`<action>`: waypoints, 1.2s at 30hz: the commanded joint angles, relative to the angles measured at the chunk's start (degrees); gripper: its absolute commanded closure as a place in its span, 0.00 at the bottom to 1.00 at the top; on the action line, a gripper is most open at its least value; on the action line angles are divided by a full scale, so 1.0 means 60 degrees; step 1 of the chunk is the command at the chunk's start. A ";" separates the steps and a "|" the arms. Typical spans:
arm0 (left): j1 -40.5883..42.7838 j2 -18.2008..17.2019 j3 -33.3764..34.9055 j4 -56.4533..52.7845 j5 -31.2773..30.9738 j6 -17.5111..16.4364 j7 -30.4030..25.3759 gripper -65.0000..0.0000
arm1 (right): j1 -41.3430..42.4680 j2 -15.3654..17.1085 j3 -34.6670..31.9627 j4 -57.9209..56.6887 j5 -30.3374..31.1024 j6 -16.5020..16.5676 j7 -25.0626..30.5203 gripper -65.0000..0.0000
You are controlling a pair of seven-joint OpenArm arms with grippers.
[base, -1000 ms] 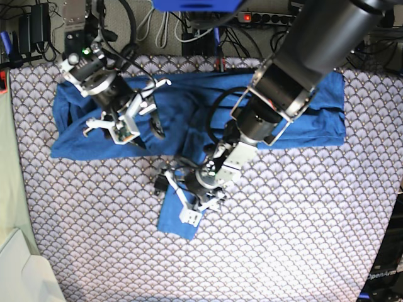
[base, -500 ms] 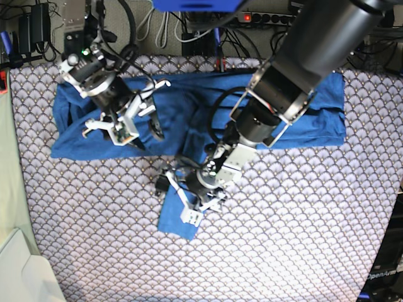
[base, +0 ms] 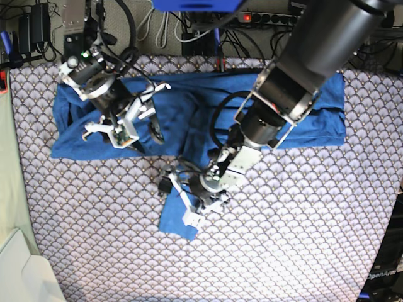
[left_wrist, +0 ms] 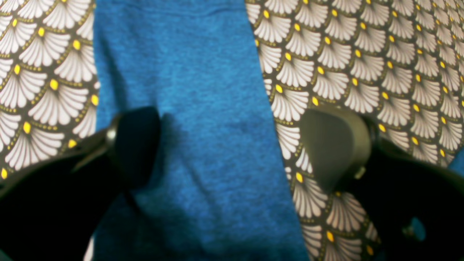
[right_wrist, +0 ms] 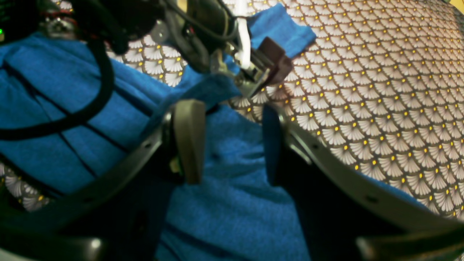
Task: Fold the T-shirt properly
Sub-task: 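Lift the sleeve end with the left gripper and fold it onto the shirt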
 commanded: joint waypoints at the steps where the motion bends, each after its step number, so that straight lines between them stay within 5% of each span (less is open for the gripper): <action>1: -0.0155 -0.0006 -0.0022 0.0034 -0.0072 0.0091 0.0314 0.03 | 0.0067 0.0002 0.0016 0.0184 0.0136 0.0030 0.0285 0.59; 29: -0.0024 0.0256 0.0037 0.0532 0.0001 0.0076 0.0299 0.05 | 0.0199 0.0002 0.0045 0.0184 0.0136 0.0030 0.0300 0.59; 32: 0.0108 0.0256 0.0037 0.0532 0.0001 0.0076 0.0284 0.19 | 0.0330 0.0016 0.0060 0.0199 0.0136 0.0030 0.0285 0.59; 36: 0.0123 0.0256 0.0007 0.0532 0.0367 0.0076 0.0284 0.58 | 0.0433 0.0016 0.0060 0.0213 0.0136 0.0030 0.0285 0.59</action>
